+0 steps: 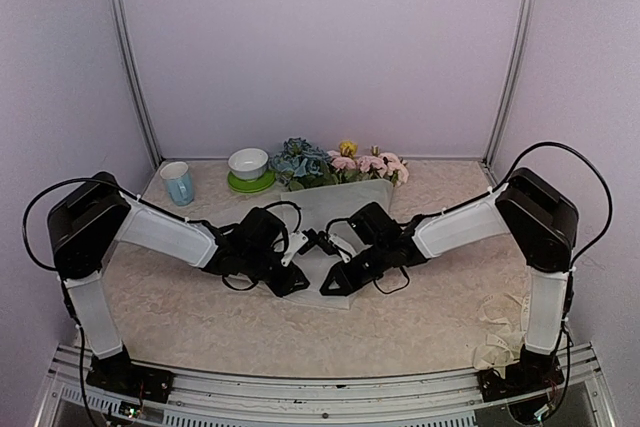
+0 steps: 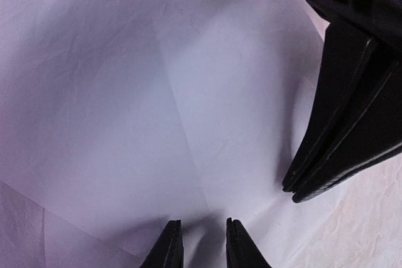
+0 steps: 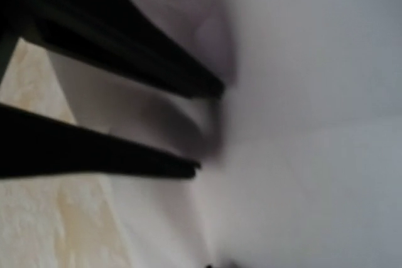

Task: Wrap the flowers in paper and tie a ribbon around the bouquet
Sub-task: Press the fold line on the 2/3-folded wrapping paper.

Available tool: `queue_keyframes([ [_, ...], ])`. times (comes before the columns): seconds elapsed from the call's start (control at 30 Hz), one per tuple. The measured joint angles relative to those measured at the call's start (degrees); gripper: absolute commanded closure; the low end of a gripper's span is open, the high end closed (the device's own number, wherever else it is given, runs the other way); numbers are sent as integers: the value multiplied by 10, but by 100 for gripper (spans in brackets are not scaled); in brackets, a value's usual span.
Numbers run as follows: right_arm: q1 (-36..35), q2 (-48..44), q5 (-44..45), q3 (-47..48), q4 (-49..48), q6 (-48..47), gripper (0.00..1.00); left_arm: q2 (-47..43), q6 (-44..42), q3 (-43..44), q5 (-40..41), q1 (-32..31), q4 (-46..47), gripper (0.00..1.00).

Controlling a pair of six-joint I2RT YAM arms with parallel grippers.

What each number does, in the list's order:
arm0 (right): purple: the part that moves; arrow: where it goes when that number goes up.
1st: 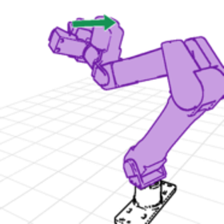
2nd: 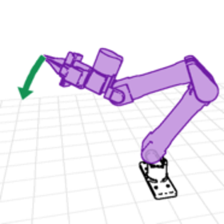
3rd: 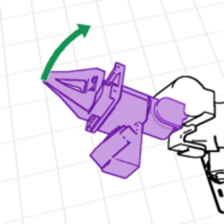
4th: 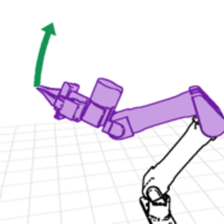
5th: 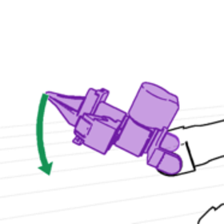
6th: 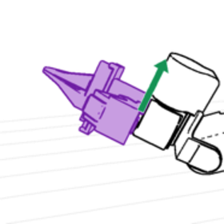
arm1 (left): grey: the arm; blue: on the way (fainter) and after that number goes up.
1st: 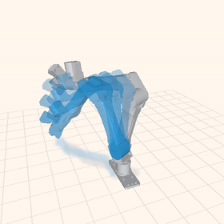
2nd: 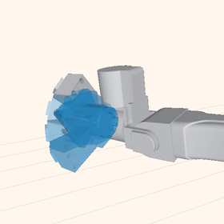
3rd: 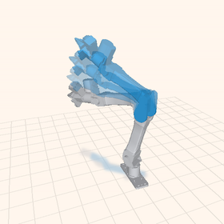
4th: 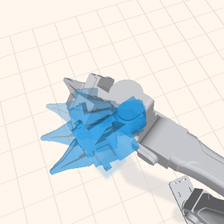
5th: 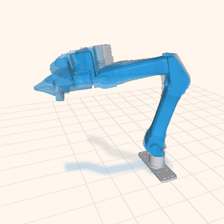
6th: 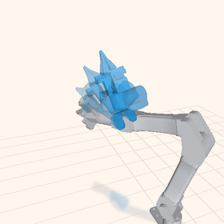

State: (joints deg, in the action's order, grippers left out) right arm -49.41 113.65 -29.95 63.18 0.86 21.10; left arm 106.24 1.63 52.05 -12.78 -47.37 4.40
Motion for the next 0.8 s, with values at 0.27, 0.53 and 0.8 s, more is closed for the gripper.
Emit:
queue_keyframes([
  [0.27,68,-121,-3,-50,8,34,63,3,-4,24,30,-8,-47,78],
  [0.53,241,-134,-14,-63,-34,97,13,3,3,28,33,-6,-55,78],
  [0.8,243,-16,-50,-17,-47,119,44,3,6,29,31,-6,-58,78],
])
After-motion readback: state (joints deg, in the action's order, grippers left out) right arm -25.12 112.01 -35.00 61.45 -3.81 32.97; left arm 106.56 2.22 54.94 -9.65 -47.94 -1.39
